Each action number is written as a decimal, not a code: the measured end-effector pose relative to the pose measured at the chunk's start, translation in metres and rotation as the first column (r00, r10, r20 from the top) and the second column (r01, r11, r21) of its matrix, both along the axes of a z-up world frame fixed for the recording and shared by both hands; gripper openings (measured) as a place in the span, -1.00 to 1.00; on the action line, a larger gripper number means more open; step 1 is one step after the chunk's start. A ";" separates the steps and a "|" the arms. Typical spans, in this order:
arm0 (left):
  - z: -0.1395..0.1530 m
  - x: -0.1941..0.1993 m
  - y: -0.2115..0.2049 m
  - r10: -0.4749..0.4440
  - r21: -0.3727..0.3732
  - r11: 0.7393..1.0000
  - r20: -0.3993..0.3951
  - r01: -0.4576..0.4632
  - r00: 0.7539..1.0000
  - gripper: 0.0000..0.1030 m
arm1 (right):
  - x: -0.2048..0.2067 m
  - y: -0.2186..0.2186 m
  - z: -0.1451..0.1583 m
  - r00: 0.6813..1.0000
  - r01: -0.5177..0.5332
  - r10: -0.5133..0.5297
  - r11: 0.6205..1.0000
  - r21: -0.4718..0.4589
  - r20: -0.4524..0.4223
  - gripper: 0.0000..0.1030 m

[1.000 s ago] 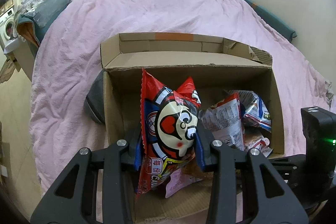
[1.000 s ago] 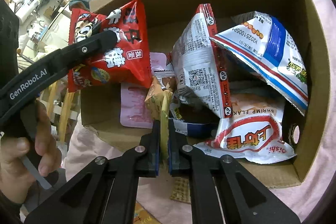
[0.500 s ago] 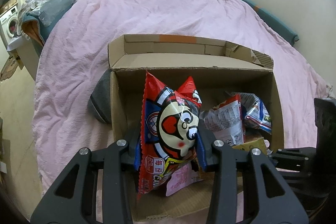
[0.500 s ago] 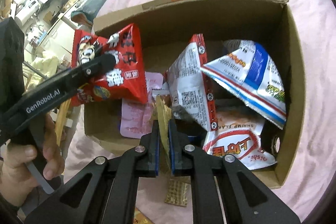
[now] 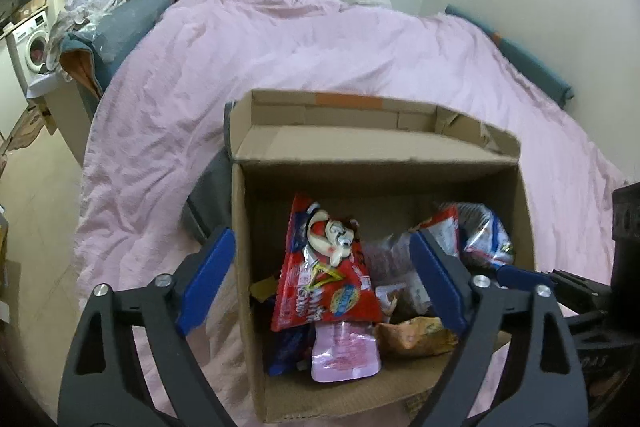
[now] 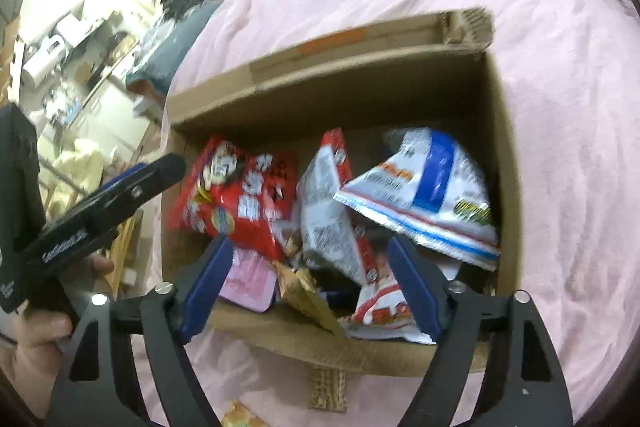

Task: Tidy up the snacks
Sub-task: 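Carry the red bag and yellow packet into the box and open both grippers, then withdraw both grippers from the box back over the remaining snacks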

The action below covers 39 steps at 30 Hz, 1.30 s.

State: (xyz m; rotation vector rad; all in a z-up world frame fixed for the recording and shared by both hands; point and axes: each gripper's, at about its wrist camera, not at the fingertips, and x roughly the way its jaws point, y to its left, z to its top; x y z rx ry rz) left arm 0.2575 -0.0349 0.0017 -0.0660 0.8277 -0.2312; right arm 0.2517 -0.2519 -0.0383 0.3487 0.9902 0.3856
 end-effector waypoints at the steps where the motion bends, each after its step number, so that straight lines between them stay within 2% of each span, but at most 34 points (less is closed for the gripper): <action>1: 0.001 0.000 0.000 0.000 -0.001 1.000 0.004 0.000 1.000 0.70 | 0.000 -0.002 0.001 1.000 0.008 -0.008 1.000 0.004 0.003 0.61; 8: 0.002 -0.002 0.000 0.008 0.016 1.000 0.005 -0.008 1.000 0.70 | 0.001 -0.012 0.000 0.999 0.040 -0.040 0.999 0.019 -0.006 0.61; 13: 0.006 -0.008 0.006 0.034 0.012 0.999 0.009 -0.034 0.999 0.70 | -0.003 -0.016 0.007 0.999 0.049 -0.050 0.997 0.063 0.015 0.61; 20: 0.015 -0.023 0.014 0.058 0.004 0.998 0.016 -0.058 0.998 0.70 | -0.016 -0.024 0.020 0.996 0.066 -0.070 0.995 0.074 0.051 0.61; 25: 0.015 -0.046 0.022 0.076 -0.007 0.997 -0.003 -0.076 0.997 0.70 | -0.032 -0.035 0.026 0.994 0.091 -0.098 0.986 0.143 0.047 0.61; 33: 0.013 -0.086 0.029 0.090 -0.017 0.996 -0.035 -0.090 0.995 0.70 | -0.056 -0.039 0.035 0.993 0.098 -0.106 0.985 0.140 0.056 0.61; 39: 0.006 -0.115 0.029 0.086 -0.015 0.996 -0.063 -0.087 0.994 0.70 | -0.075 -0.038 0.028 0.994 0.106 -0.110 0.985 0.135 0.018 0.61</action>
